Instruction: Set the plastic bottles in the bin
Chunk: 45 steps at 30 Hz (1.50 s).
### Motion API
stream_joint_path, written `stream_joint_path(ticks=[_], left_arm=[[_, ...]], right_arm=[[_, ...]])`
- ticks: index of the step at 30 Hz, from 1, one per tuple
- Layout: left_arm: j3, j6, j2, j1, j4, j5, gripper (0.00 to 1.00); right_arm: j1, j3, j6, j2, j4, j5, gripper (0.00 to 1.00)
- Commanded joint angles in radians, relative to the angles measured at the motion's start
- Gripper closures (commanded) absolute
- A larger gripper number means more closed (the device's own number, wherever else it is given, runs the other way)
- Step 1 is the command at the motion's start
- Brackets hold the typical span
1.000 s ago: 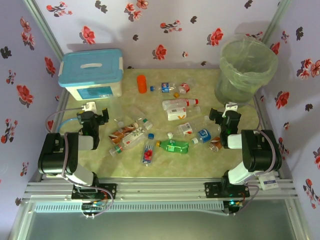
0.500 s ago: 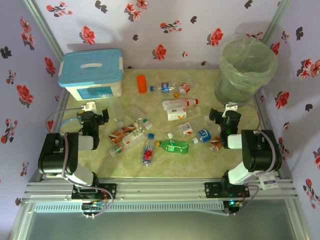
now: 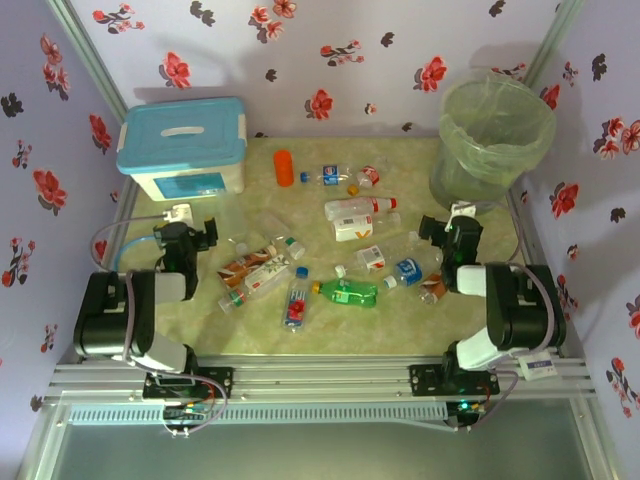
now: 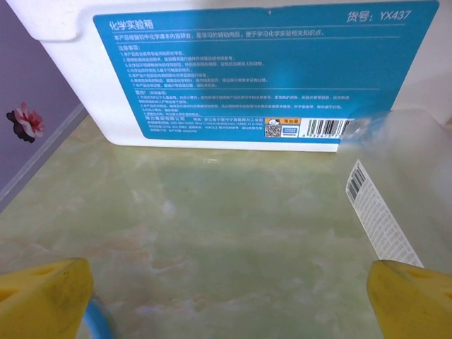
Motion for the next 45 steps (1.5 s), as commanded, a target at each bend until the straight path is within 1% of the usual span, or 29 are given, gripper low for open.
stream_joint_path(ticks=[1,2,3,6,7,10,12,14,17,19,24,26,30,33,35,40,43,45], left_arm=[[0.04,-0.027,-0.161,-0.003,-0.178,-0.046,0.0],[0.052,-0.051,-0.208,-0.008,-0.239,-0.055,0.0],[0.059,-0.074,-0.264,-0.014,-0.288,-0.056,0.0],[0.145,-0.191,-0.406,-0.025,-0.564,-0.075,0.0],[0.188,-0.246,-0.441,-0.027,-0.684,-0.077,0.0],[0.301,-0.367,-0.503,-0.04,-0.962,-0.048,0.0],[0.344,-0.408,-0.531,-0.056,-1.053,-0.015,0.0],[0.377,-0.441,-0.543,-0.073,-1.117,0.011,0.0],[0.408,-0.49,-0.545,-0.1,-1.168,0.053,0.0],[0.411,-0.524,-0.547,-0.12,-1.178,0.066,0.0],[0.398,-0.558,-0.545,-0.145,-1.153,0.066,0.01],[0.403,-0.559,-0.541,-0.147,-1.159,0.068,0.01],[0.403,-0.557,-0.529,-0.146,-1.157,0.066,0.01],[0.39,-0.567,-0.523,-0.147,-1.139,0.067,0.01],[0.384,-0.574,-0.517,-0.147,-1.128,0.068,0.01],[0.373,-0.583,-0.505,-0.148,-1.11,0.069,0.01],[0.367,-0.591,-0.494,-0.15,-1.095,0.071,0.01],[0.363,-0.595,-0.485,-0.15,-1.084,0.076,0.01]], right_arm=[[0.028,0.116,0.034,-0.142,-0.272,0.064,0.01],[0.031,0.134,0.074,-0.181,-0.329,0.069,0.01],[0.038,0.166,0.119,-0.226,-0.425,0.099,0.01],[0.056,0.294,0.226,-0.319,-0.797,0.187,0.01],[0.058,0.339,0.276,-0.339,-0.938,0.192,0.01],[0.063,0.419,0.363,-0.391,-1.256,0.164,0.01],[0.064,0.414,0.419,-0.446,-1.364,0.123,0.01],[0.064,0.4,0.462,-0.491,-1.436,0.066,0.02],[0.058,0.4,0.495,-0.486,-1.538,-0.036,0.04],[0.058,0.366,0.524,-0.479,-1.554,-0.108,0.07],[0.056,0.234,0.593,-0.437,-1.449,-0.247,0.16],[0.056,0.2,0.615,-0.423,-1.404,-0.271,0.17],[0.05,0.163,0.607,-0.373,-1.369,-0.239,0.19],[0.047,0.129,0.604,-0.353,-1.326,-0.237,0.19],[0.044,0.112,0.606,-0.354,-1.301,-0.227,0.22],[0.044,0.109,0.588,-0.407,-1.339,-0.174,0.29],[0.044,0.113,0.578,-0.442,-1.368,-0.149,0.37],[0.044,0.114,0.573,-0.455,-1.377,-0.14,0.4]])
